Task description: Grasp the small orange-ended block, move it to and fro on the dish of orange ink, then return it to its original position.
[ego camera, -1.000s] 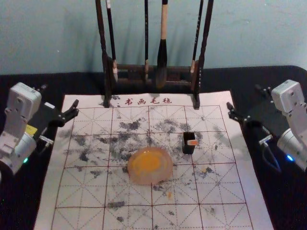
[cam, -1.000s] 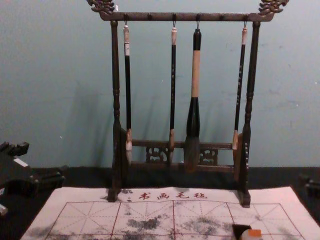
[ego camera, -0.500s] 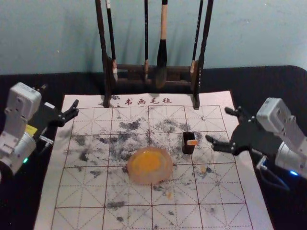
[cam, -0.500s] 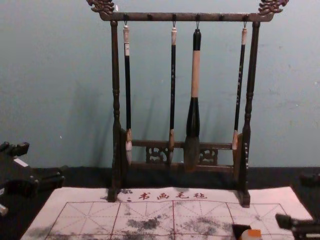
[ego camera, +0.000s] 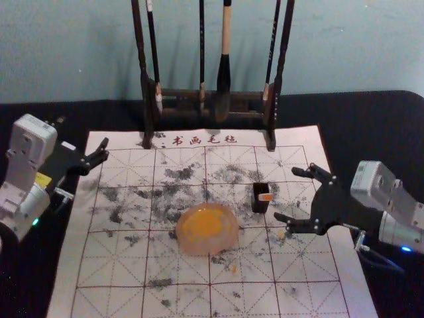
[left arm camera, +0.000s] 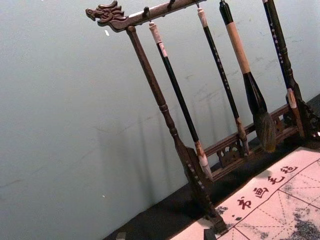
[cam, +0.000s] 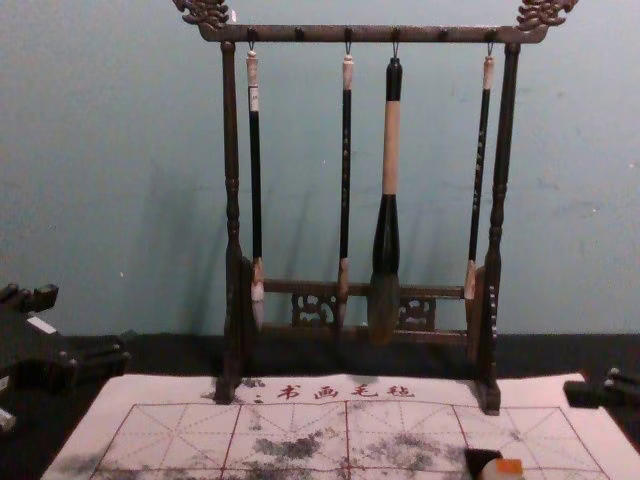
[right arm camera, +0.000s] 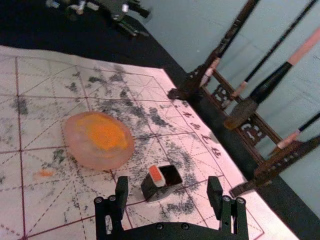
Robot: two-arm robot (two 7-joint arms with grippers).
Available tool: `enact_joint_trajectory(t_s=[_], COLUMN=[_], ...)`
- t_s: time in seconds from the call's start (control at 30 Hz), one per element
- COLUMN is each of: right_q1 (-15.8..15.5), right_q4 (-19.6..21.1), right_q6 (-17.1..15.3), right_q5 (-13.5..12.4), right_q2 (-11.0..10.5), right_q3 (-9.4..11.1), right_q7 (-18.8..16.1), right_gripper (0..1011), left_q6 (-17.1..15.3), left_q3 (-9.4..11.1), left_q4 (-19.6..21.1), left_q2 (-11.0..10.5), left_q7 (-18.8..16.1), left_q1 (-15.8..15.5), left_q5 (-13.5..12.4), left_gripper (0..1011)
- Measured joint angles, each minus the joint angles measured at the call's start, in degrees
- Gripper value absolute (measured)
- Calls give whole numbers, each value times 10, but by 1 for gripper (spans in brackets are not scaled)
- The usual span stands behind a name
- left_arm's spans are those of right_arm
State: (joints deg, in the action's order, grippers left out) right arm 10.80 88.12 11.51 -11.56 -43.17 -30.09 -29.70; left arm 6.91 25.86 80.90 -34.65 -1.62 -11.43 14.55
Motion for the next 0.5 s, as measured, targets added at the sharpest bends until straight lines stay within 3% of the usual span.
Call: enact_joint_trajectory(t_s=[0.5], right_q1=[47], right_q4=[-56], right_q6=[51], right_q5=[98], right_q2=[35], right_q3=[-24], right_q7=[-21], right_gripper=[1002], left_q6=[0], left_q3=[0], left_q4=[0], left_q2=[0], left_q7=[0], left_q1=[0], left_q5=[0], left_gripper=[1001])
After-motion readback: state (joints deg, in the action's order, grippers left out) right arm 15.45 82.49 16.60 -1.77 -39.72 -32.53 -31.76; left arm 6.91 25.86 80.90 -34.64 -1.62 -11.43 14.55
